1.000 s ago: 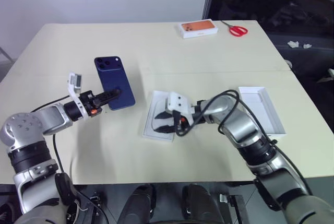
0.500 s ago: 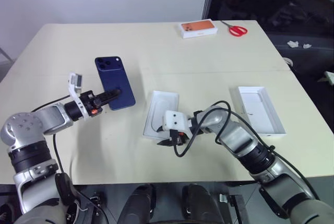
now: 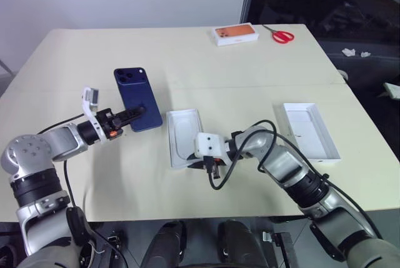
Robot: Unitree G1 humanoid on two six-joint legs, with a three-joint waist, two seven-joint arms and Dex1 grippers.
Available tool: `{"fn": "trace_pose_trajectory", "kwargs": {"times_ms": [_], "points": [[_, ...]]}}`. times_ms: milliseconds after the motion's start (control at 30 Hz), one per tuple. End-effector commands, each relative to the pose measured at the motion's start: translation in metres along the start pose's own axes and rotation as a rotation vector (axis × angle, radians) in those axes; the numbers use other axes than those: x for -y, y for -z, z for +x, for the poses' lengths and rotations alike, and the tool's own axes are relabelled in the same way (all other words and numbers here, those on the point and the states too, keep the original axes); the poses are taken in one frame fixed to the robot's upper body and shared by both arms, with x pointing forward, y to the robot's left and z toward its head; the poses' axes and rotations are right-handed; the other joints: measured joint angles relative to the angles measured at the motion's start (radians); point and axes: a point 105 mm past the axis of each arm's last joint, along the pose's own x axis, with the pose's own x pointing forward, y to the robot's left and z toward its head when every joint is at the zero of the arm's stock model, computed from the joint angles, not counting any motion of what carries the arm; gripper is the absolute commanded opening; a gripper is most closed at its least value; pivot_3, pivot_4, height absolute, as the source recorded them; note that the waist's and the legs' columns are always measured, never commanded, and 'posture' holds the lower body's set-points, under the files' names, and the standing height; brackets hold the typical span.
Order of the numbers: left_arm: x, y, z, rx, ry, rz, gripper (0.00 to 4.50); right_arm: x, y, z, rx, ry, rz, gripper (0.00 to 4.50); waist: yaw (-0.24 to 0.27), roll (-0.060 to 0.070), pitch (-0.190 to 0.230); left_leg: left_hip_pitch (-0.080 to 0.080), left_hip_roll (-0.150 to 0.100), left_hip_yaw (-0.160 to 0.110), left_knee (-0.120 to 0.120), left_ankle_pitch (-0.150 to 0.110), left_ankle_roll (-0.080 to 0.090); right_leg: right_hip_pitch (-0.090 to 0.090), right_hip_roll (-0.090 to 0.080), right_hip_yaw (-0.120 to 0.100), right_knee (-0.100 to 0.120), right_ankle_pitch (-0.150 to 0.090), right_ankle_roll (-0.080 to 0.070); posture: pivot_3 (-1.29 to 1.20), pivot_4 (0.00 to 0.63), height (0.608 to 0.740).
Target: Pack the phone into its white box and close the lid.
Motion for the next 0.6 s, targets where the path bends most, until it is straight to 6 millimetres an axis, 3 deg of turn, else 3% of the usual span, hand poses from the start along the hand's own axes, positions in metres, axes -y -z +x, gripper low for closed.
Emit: {"fn": "trace_pose_trajectory", "kwargs": {"times_ms": [33,367,500,600], "points": [[0.014,-0.007,-0.001,0.022,0.055,0.040,0.00,0.003,-0.002,0.001,0.002,0.003,-0.005,0.62,0.000,0.000,0.000,0.000,0.000,0.000,0.000,0.000,0.000,0.000,0.000,0.000,0.000,0.000,0.000,0.00,0.150,0.740],[0.013,-0.006,-0.001,0.023,0.051,0.036,0.00,0.056,-0.004,0.011,-0.012,0.258,0.075,0.62,0.000,0.000,0.000,0.000,0.000,0.000,0.000,0.001,-0.002,0.000,0.000,0.000,0.001,0.000,0.000,0.00,0.150,0.740],[0.013,-0.006,0.000,0.022,0.052,0.035,0.00,0.055,-0.011,0.013,0.029,0.237,0.113,0.62,0.003,0.000,0.000,0.000,0.000,0.000,0.000,0.001,-0.002,0.000,0.000,0.000,0.001,0.000,0.000,0.00,0.150,0.740],[0.013,-0.006,0.000,0.019,0.052,0.035,0.00,0.055,-0.014,0.011,0.045,0.237,0.119,1.70,0.002,0.000,0.000,0.000,-0.001,0.000,0.000,0.001,-0.002,0.000,0.000,0.000,0.001,0.000,0.000,0.00,0.150,0.740]]}}
